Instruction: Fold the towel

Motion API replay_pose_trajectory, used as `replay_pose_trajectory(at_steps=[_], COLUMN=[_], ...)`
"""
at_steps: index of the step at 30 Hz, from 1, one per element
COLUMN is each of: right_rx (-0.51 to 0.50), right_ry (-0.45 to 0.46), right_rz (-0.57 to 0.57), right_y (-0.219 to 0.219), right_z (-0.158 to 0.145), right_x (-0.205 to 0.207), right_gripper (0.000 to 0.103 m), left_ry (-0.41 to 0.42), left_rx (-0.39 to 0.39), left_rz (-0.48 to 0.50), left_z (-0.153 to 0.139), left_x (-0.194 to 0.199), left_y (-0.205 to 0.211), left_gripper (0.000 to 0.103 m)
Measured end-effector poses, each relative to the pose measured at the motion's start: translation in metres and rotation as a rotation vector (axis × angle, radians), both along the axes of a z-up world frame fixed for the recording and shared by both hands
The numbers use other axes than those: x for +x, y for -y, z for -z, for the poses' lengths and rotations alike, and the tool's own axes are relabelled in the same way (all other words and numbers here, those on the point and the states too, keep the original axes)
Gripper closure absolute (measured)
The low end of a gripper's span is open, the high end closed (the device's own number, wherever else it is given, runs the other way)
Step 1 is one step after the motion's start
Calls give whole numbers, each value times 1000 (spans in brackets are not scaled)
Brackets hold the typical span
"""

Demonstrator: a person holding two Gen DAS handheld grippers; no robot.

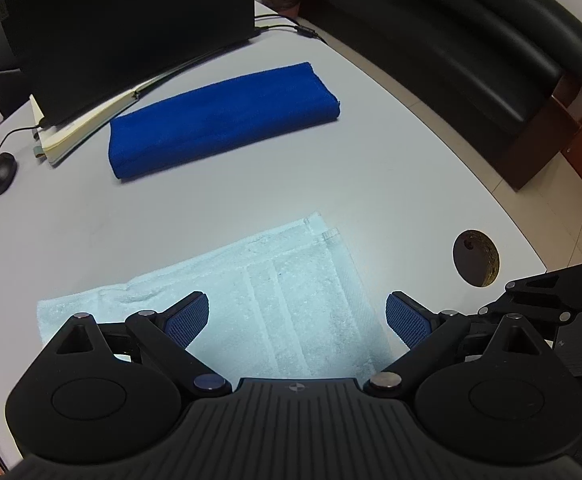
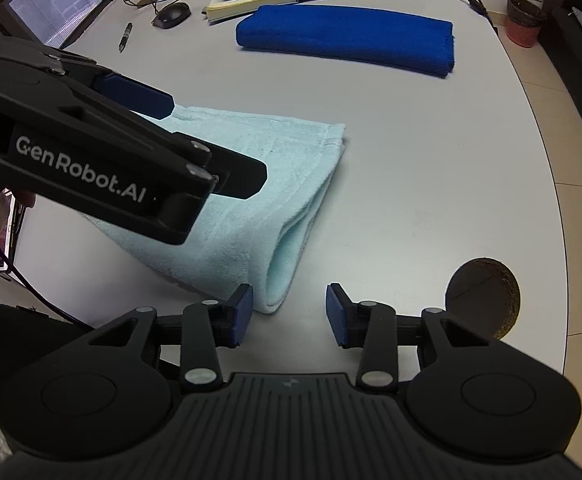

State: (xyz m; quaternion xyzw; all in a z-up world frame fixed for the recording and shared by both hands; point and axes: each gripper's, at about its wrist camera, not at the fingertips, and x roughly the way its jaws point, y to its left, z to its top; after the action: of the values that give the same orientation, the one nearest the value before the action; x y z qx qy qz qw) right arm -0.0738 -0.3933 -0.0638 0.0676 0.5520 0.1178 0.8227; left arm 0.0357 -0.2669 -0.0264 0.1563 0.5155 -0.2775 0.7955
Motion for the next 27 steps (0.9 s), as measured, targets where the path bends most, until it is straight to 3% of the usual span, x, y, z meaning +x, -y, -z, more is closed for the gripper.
replay_pose_trajectory(at_steps=[11,20,27], right_rx=[-27,-43,-54], right_ry=[-6,-19,-33], right_rz=[84,143,190], right_y=[40,67,81], right_z=[1,5,8], right_x=[-19,-29,-34], right_gripper=[61,61,61], left_ry=[48,41,19], left_rx=[23,33,60], left_rz=[-28,-35,-23], left_z=[9,23,40], left_x=[9,17,24], left_y=[30,46,55], left_gripper=[6,7,17])
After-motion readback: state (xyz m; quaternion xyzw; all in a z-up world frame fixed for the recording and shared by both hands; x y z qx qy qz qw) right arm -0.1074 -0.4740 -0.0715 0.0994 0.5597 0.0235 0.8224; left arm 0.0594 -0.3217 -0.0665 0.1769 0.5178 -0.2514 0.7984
